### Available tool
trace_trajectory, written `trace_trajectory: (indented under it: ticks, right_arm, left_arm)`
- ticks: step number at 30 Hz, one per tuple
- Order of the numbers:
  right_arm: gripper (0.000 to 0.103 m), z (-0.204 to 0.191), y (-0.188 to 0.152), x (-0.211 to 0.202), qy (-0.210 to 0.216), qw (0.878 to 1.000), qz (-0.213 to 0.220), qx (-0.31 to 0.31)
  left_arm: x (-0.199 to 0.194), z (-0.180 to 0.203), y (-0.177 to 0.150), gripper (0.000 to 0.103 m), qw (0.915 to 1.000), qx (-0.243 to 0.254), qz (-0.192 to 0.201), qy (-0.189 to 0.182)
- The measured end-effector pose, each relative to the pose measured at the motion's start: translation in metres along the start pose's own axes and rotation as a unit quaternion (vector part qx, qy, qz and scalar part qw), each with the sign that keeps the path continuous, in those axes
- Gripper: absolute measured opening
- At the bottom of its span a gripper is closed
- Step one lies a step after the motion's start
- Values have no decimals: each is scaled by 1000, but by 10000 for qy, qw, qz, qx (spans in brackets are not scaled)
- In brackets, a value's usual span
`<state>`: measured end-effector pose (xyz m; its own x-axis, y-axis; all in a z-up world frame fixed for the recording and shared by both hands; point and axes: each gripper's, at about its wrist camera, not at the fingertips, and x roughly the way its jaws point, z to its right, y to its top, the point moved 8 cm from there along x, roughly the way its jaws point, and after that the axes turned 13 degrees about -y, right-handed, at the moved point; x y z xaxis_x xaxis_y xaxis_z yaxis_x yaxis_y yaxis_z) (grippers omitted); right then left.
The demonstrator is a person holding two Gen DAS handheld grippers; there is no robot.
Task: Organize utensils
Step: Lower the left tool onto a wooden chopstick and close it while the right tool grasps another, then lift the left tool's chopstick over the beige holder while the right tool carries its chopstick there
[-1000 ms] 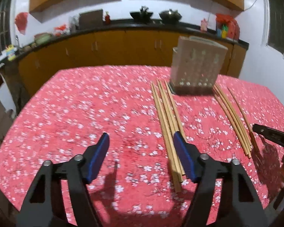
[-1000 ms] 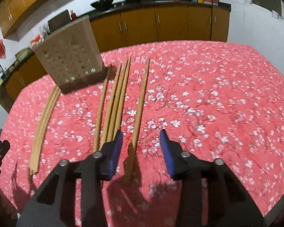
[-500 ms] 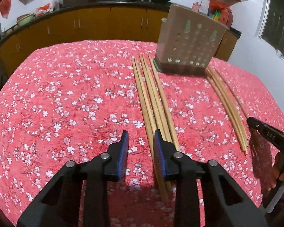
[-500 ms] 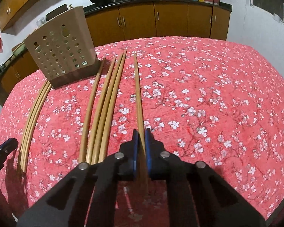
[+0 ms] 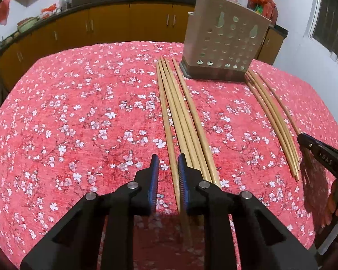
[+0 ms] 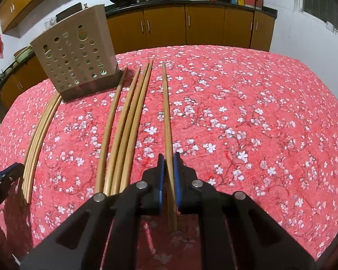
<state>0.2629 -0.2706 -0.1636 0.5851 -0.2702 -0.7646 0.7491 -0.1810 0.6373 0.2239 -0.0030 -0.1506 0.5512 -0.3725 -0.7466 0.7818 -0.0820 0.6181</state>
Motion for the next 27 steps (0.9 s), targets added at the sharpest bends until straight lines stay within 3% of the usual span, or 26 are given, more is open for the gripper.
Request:
trace_trajectory:
  ticks: [4,13,20,27]
  right_arm:
    - [10,0,1,0,-35,9999,37,-119]
    - [8,9,27,22,19,10000,-56,73]
    - [8,11,40,33,99,9998,5,191]
    - [9,13,26,23,100,9999,22,88]
  left_arm:
    - [3,-1,2,9,9999,80,-12,121]
    - [18,-46,37,8,9986,-88,32,512]
    - [18,-66,47,8,9989,-302,250,238]
    - [6,-65,33,8,9988,-404,288,38]
